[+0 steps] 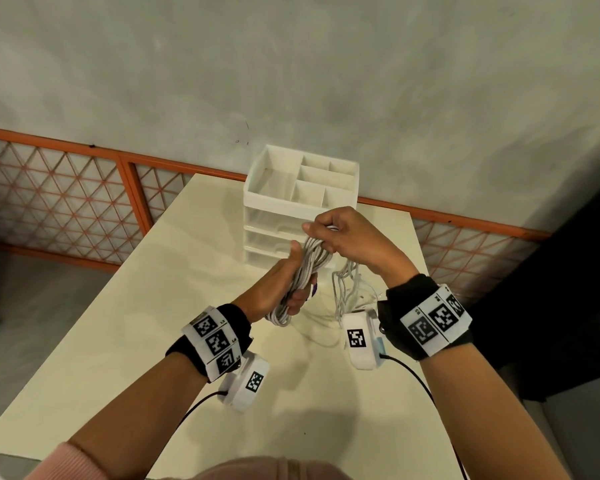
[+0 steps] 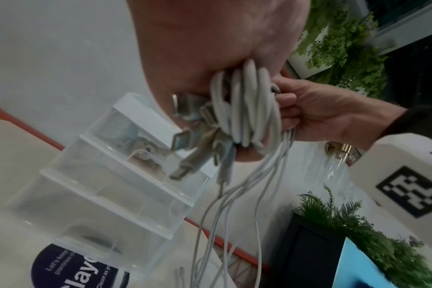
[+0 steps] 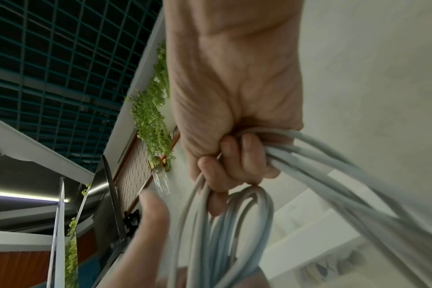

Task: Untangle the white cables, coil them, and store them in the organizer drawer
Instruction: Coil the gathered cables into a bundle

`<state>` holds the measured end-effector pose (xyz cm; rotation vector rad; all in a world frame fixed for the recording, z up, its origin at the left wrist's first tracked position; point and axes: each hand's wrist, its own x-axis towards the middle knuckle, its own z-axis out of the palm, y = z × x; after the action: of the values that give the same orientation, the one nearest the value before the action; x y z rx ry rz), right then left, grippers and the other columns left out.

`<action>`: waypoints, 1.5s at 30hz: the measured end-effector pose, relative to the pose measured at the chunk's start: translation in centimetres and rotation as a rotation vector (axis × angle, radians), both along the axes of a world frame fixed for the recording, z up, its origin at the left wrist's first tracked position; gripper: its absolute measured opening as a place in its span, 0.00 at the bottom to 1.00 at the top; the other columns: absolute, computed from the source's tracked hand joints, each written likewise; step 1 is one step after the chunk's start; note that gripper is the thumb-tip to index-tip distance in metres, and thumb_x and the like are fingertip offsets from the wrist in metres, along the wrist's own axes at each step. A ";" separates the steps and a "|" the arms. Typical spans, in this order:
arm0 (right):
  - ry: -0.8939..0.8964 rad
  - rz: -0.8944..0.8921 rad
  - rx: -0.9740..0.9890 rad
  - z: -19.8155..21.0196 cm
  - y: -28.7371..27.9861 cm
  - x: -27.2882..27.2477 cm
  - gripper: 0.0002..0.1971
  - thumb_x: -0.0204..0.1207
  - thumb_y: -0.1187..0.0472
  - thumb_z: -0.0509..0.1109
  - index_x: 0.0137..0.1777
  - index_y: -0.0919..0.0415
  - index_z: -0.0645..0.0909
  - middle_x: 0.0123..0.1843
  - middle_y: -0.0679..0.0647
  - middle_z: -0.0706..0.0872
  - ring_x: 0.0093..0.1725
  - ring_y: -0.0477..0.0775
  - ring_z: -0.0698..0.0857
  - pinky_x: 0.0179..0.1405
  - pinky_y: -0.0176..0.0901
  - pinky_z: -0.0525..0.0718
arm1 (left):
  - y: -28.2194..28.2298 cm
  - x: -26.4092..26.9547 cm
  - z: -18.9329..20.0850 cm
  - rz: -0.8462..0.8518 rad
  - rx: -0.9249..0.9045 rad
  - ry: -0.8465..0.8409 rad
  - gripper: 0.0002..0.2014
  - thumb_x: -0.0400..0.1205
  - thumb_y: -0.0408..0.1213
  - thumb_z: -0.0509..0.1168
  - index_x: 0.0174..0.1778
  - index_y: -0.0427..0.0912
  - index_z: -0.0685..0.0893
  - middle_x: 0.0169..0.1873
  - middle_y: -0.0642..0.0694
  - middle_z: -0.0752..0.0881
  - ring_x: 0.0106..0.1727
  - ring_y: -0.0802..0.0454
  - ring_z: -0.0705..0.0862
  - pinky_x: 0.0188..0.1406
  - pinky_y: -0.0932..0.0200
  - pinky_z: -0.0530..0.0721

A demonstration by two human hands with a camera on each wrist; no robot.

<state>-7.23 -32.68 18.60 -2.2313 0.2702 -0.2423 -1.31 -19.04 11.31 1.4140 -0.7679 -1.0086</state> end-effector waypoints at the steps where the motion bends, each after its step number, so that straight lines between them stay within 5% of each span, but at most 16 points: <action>1: -0.006 -0.009 0.004 -0.2 0.0 0.1 0.21 0.80 0.54 0.69 0.24 0.56 0.77 0.20 0.49 0.72 0.19 0.40 0.69 0.26 0.36 0.71 | 0.0 -0.1 0.0 -0.003 0.001 -0.036 0.29 0.78 0.65 0.48 0.34 0.38 0.70 0.18 0.52 0.66 0.20 0.54 0.63 0.22 0.62 0.67; 4: -0.038 -0.067 -0.011 -0.8 0.2 0.6 0.18 0.75 0.56 0.73 0.24 0.58 0.80 0.15 0.46 0.74 0.18 0.41 0.72 0.41 0.51 0.83 | 0.0 0.0 -0.1 -0.002 0.040 -0.083 0.21 0.84 0.50 0.59 0.31 0.40 0.68 0.18 0.49 0.65 0.20 0.52 0.62 0.21 0.61 0.65; 7: -0.134 -0.175 -0.045 -1.6 0.0 1.2 0.15 0.73 0.52 0.75 0.29 0.58 0.80 0.16 0.42 0.77 0.18 0.39 0.75 0.30 0.41 0.78 | 0.0 0.3 -0.3 -0.039 0.062 -0.094 0.18 0.87 0.44 0.52 0.33 0.39 0.69 0.19 0.48 0.66 0.19 0.52 0.62 0.23 0.59 0.65; 12: -0.107 -0.305 -0.252 -2.7 -1.5 1.5 0.24 0.76 0.37 0.65 0.26 0.51 0.74 0.17 0.44 0.74 0.23 0.42 0.76 0.36 0.43 0.76 | 0.7 0.9 0.2 -0.046 0.036 -0.104 0.18 0.87 0.42 0.51 0.31 0.41 0.69 0.20 0.46 0.65 0.19 0.52 0.61 0.20 0.61 0.67; 15: 0.003 -0.176 0.125 -3.2 -3.2 0.6 0.25 0.81 0.40 0.60 0.25 0.52 0.74 0.21 0.43 0.76 0.21 0.39 0.75 0.39 0.42 0.78 | 1.5 1.4 0.6 -0.024 0.023 -0.088 0.18 0.88 0.42 0.51 0.32 0.41 0.69 0.20 0.47 0.64 0.20 0.52 0.61 0.20 0.61 0.68; 18: 0.081 -0.083 0.308 -4.0 -3.0 -0.3 0.25 0.85 0.44 0.54 0.29 0.57 0.73 0.21 0.45 0.72 0.21 0.43 0.66 0.32 0.39 0.69 | 1.9 1.8 0.7 0.010 -0.010 -0.058 0.17 0.88 0.43 0.52 0.33 0.40 0.69 0.21 0.46 0.64 0.20 0.52 0.62 0.21 0.60 0.70; 22: 0.014 -0.183 0.538 -6.0 -0.3 0.2 0.25 0.87 0.46 0.50 0.29 0.56 0.69 0.20 0.47 0.64 0.19 0.45 0.62 0.26 0.39 0.68 | 1.0 1.5 0.3 0.057 -0.057 -0.114 0.19 0.86 0.45 0.56 0.29 0.42 0.71 0.20 0.45 0.66 0.20 0.51 0.67 0.23 0.58 0.75; 24: -0.027 -0.241 0.664 -6.7 0.6 0.5 0.21 0.87 0.47 0.50 0.39 0.60 0.73 0.19 0.47 0.67 0.17 0.44 0.63 0.20 0.35 0.66 | 0.6 1.1 0.1 0.041 -0.086 -0.173 0.21 0.87 0.43 0.56 0.26 0.51 0.78 0.19 0.48 0.69 0.20 0.52 0.69 0.25 0.57 0.78; 26: -0.036 -0.268 0.689 -7.4 0.9 0.7 0.20 0.86 0.45 0.51 0.54 0.63 0.72 0.30 0.56 0.78 0.19 0.45 0.70 0.19 0.34 0.69 | 0.4 0.6 0.1 0.024 -0.109 -0.246 0.23 0.87 0.40 0.55 0.25 0.54 0.82 0.17 0.49 0.74 0.20 0.53 0.73 0.26 0.59 0.80; 29: 0.021 -0.279 0.711 -8.4 0.3 1.5 0.25 0.83 0.39 0.53 0.66 0.61 0.64 0.56 0.71 0.81 0.28 0.58 0.84 0.20 0.41 0.80 | -0.2 0.3 0.0 0.041 -0.139 -0.298 0.16 0.87 0.36 0.57 0.34 0.46 0.82 0.20 0.42 0.79 0.20 0.57 0.77 0.26 0.62 0.81; 32: 0.078 -0.341 0.786 -9.2 -0.2 2.3 0.35 0.73 0.32 0.62 0.68 0.58 0.65 0.64 0.74 0.78 0.38 0.69 0.87 0.26 0.52 0.86 | -0.7 0.4 -0.5 0.070 -0.134 -0.291 0.14 0.86 0.36 0.58 0.42 0.27 0.78 0.26 0.42 0.79 0.20 0.56 0.76 0.24 0.60 0.80; 35: 0.117 -0.379 0.842 -10.4 -0.9 2.8 0.44 0.62 0.28 0.67 0.69 0.59 0.67 0.67 0.71 0.74 0.43 0.72 0.87 0.30 0.57 0.86 | -0.9 0.6 -1.0 0.079 -0.110 -0.258 0.16 0.85 0.36 0.60 0.44 0.21 0.78 0.25 0.41 0.78 0.19 0.57 0.75 0.23 0.63 0.77; 37: 0.145 -0.414 0.840 -10.9 -1.1 3.2 0.48 0.57 0.24 0.68 0.70 0.56 0.67 0.68 0.70 0.74 0.50 0.74 0.86 0.30 0.56 0.87 | -0.9 0.7 -1.1 0.075 -0.100 -0.258 0.16 0.85 0.36 0.60 0.45 0.21 0.79 0.22 0.45 0.79 0.19 0.57 0.75 0.23 0.65 0.77; 42: 0.199 -0.495 0.776 -13.0 -2.3 4.5 0.63 0.38 0.14 0.68 0.74 0.49 0.66 0.68 0.63 0.76 0.65 0.72 0.79 0.32 0.60 0.87 | -1.1 0.9 -1.5 0.105 -0.132 -0.249 0.17 0.85 0.38 0.62 0.39 0.25 0.80 0.24 0.35 0.78 0.20 0.53 0.75 0.25 0.64 0.77; 45: 0.237 -0.427 0.834 -10.1 -0.3 3.3 0.59 0.44 0.15 0.68 0.69 0.58 0.72 0.59 0.67 0.82 0.46 0.70 0.87 0.27 0.53 0.87 | -1.1 0.9 -1.6 0.107 -0.139 -0.212 0.18 0.85 0.38 0.60 0.30 0.39 0.83 0.18 0.41 0.77 0.20 0.52 0.76 0.26 0.64 0.78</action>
<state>-3.92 -32.94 8.48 -1.3537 0.8147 -0.0630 -0.44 -20.11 9.72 1.4395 -0.8891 -0.7171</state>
